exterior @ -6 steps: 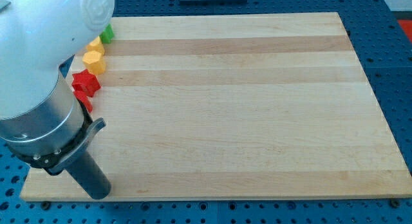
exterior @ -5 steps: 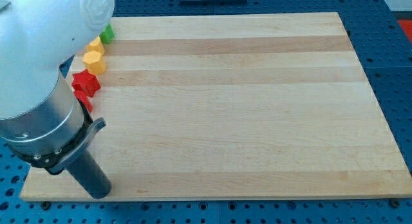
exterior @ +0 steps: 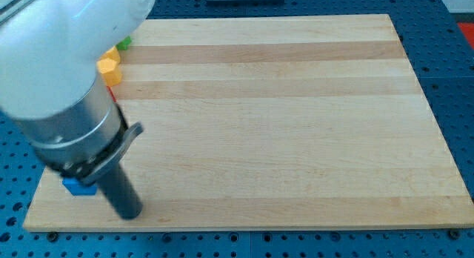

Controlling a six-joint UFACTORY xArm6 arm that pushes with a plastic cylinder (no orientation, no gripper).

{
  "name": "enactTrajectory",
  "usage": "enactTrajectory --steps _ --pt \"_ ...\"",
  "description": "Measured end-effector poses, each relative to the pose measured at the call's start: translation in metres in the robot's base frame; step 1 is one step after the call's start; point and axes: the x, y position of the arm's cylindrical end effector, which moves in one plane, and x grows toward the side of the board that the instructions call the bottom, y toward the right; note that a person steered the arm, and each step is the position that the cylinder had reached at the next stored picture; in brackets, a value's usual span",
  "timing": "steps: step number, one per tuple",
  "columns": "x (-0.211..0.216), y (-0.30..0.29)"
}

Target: Separate blue cube from blue triangle

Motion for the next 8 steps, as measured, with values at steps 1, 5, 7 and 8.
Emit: enactTrajectory --steps 1,5,7,8 --pt "0.002 -0.016" --pt "-0.035 -0.131" --pt "-0.043 -0.065" --pt "-0.066 -0.037"
